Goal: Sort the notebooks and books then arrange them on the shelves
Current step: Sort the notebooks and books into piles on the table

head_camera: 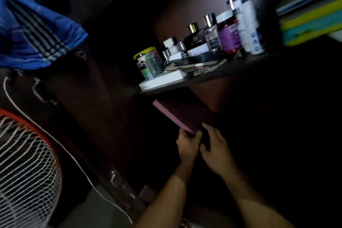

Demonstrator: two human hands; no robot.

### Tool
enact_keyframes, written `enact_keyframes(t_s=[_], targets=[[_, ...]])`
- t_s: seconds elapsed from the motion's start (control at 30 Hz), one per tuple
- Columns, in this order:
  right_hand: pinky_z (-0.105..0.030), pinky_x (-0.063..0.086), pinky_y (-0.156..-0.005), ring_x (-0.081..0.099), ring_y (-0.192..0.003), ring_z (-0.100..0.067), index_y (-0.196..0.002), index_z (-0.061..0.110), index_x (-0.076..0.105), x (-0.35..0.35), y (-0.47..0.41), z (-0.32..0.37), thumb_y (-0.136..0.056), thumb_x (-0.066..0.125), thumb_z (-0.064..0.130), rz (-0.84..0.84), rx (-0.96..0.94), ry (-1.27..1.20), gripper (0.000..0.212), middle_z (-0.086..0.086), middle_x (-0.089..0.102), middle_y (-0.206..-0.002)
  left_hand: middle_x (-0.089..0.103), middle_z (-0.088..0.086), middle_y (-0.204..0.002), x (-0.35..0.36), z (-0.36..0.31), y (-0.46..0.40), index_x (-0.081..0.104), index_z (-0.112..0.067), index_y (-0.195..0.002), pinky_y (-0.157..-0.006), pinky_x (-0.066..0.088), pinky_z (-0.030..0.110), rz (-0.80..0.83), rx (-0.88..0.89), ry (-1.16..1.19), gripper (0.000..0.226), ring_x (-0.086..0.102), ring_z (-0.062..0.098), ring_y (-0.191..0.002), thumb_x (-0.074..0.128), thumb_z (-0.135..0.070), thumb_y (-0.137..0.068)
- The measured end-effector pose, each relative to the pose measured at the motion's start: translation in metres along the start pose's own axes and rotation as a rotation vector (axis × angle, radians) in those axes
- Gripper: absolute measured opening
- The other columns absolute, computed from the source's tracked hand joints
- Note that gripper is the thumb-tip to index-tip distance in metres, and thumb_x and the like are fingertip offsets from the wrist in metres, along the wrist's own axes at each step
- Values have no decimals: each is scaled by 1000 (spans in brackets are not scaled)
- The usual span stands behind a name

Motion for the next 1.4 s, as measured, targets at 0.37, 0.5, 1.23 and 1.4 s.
enact_keyframes(t_s=[0.37, 0.5, 1.23, 1.4], targets=[[-36, 27, -116, 36, -141, -23, -136, 25, 57, -64, 86, 25, -95, 56, 33, -247, 154, -16, 41, 1, 40, -150, 72, 14, -119, -44, -15, 100, 68, -10, -119, -79, 57, 37, 311, -404, 626, 29, 69, 30, -106, 63, -16, -92], [-29, 45, -95, 54, -117, -18, -141, 21, 48, -107, 159, 38, -101, 57, 29, -541, 401, -247, 42, -5, 48, -142, 74, 8, -99, -67, -27, 159, 71, -11, -107, -68, 53, 34, 512, -453, 682, 24, 69, 22, -85, 55, -19, -91], [-41, 61, -55, 71, -70, -15, -120, 1, 55, -272, 572, 300, -105, 52, 22, -1318, 215, -310, 27, -10, 67, -101, 77, 7, -104, -56, -279, 507, 68, -12, -115, -69, 60, 37, 1569, -288, 884, 40, 74, 19, -87, 45, -44, -103], [-36, 59, -51, 71, -75, -18, -129, 8, 53, -313, 653, 321, -105, 50, 19, -1590, 133, -338, 27, -10, 66, -113, 68, -2, -124, -56, -309, 578, 55, -20, -139, -92, 54, 36, 1663, 217, 734, 36, 67, 15, -111, 44, -32, -107]])
Point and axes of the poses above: each hand's wrist, its own y-axis away from the middle knuckle, its own x-axis out of the palm, z = x × y, the point moved 4 cm from there along -y, towards the middle knuckle
